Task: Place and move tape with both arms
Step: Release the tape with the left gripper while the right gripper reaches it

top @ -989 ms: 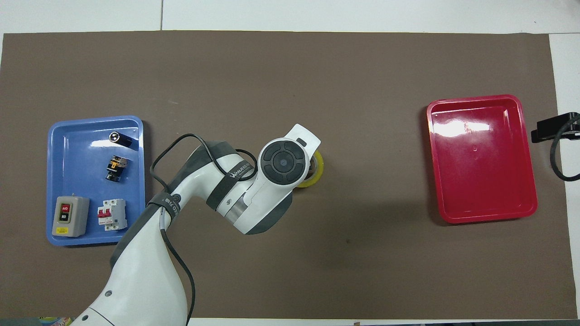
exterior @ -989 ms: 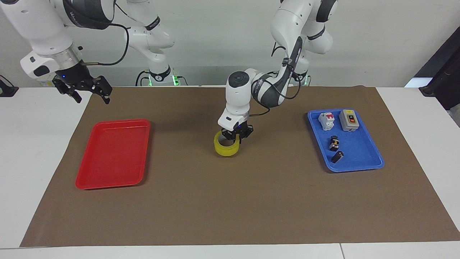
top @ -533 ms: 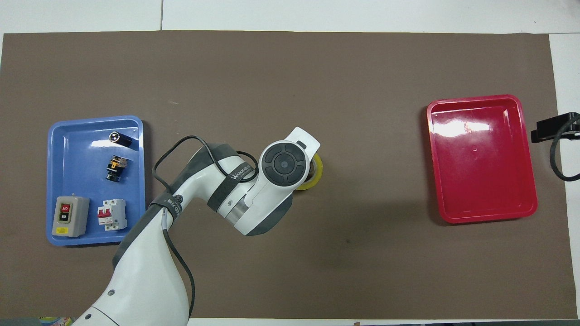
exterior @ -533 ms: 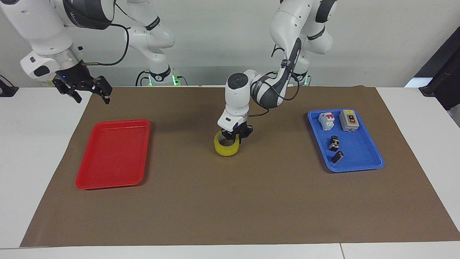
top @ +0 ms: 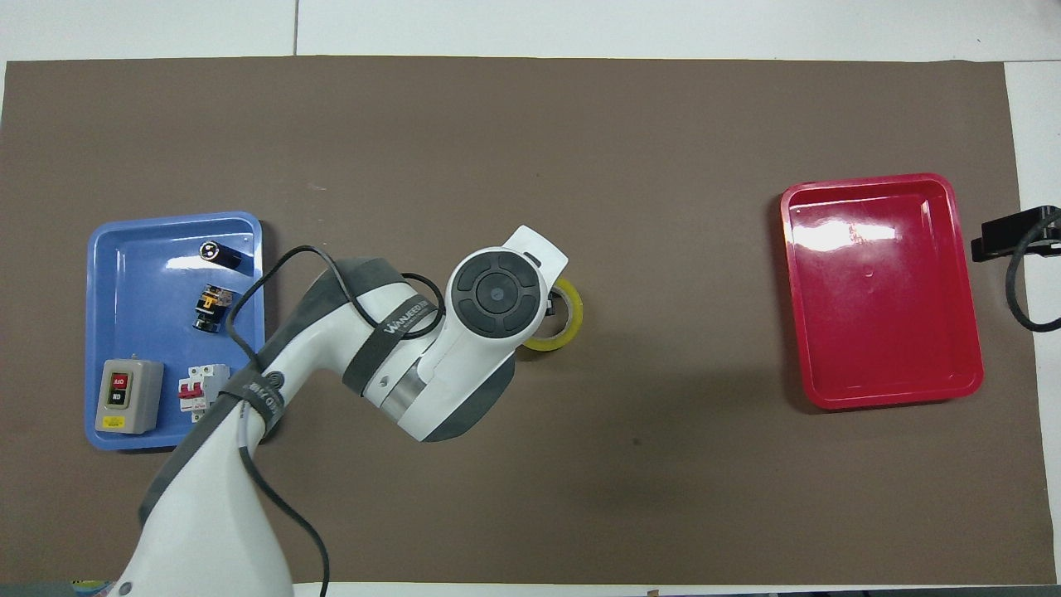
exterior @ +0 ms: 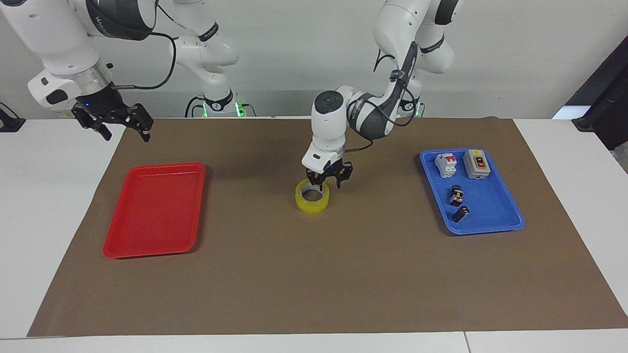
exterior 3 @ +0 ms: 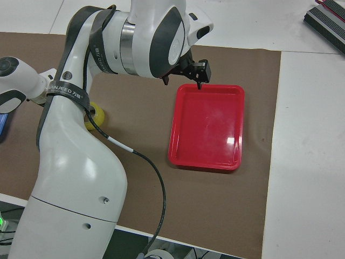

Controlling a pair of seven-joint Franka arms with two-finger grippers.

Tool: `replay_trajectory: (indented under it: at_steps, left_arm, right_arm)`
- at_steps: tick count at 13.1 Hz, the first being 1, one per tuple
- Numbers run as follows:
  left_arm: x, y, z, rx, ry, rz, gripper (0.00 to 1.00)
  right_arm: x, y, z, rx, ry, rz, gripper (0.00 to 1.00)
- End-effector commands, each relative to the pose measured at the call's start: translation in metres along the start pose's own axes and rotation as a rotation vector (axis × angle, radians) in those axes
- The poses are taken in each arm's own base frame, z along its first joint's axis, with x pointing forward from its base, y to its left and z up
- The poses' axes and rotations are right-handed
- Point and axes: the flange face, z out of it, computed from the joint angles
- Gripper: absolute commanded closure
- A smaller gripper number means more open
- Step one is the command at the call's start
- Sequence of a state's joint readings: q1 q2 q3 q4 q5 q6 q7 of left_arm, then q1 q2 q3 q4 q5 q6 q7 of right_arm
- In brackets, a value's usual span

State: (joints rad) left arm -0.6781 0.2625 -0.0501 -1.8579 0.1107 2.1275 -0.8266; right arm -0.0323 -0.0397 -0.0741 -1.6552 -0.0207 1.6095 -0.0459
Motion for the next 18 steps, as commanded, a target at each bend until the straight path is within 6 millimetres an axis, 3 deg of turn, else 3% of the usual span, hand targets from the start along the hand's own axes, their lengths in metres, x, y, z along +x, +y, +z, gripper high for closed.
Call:
replay_trajectory:
  at_steps: [1, 3, 7, 8, 9, 10, 11, 12, 14, 15, 16, 18]
  left_arm:
    - [-0.004, -0.063, -0.031, 0.007, -0.018, 0.009, 0.00]
    - [0.018, -0.113, -0.050, 0.011, -0.016, 0.013, 0.00]
    - [0.067, -0.219, -0.078, 0.011, -0.001, -0.008, 0.00]
    - [0.082, -0.245, -0.090, 0.004, 0.017, -0.013, 0.00]
    - [0.094, -0.270, -0.102, -0.005, 0.024, -0.013, 0.00]
    - [0.104, -0.298, -0.112, -0.015, 0.022, -0.019, 0.00]
    - [0.111, -0.325, -0.123, -0.022, 0.015, -0.013, 0.00]
    - [0.116, -0.350, -0.141, -0.026, 0.000, -0.001, 0.00]
    - [0.119, -0.385, -0.178, -0.052, -0.035, 0.026, 0.00]
    - [0.120, -0.404, -0.194, -0.063, -0.044, 0.042, 0.00]
    - [0.118, -0.416, -0.207, -0.077, -0.056, 0.048, 0.00]
    - [0.113, -0.427, -0.229, -0.081, -0.073, 0.039, 0.00]
  right_arm:
    - [-0.001, -0.036, -0.003, -0.001, 0.027, -0.069, 0.00]
    - [0.002, -0.097, 0.001, 0.002, 0.058, 0.002, 0.00]
    - [-0.002, -0.279, 0.042, 0.077, 0.106, 0.061, 0.00]
    - [-0.010, -0.323, 0.064, 0.083, 0.105, 0.027, 0.00]
    - [-0.011, -0.349, 0.097, 0.060, 0.101, -0.012, 0.00]
    - [-0.017, -0.365, 0.122, 0.056, 0.127, -0.030, 0.00]
    - [-0.030, -0.361, 0.165, 0.043, 0.122, -0.051, 0.00]
    - [-0.036, -0.359, 0.184, 0.062, 0.150, -0.058, 0.00]
    - [-0.044, -0.375, 0.225, 0.069, 0.108, -0.076, 0.00]
    - [-0.049, -0.392, 0.246, 0.075, 0.106, -0.099, 0.00]
    - [-0.053, -0.399, 0.261, 0.052, 0.109, -0.093, 0.00]
    - [-0.048, -0.394, 0.270, 0.012, 0.123, -0.112, 0.00]
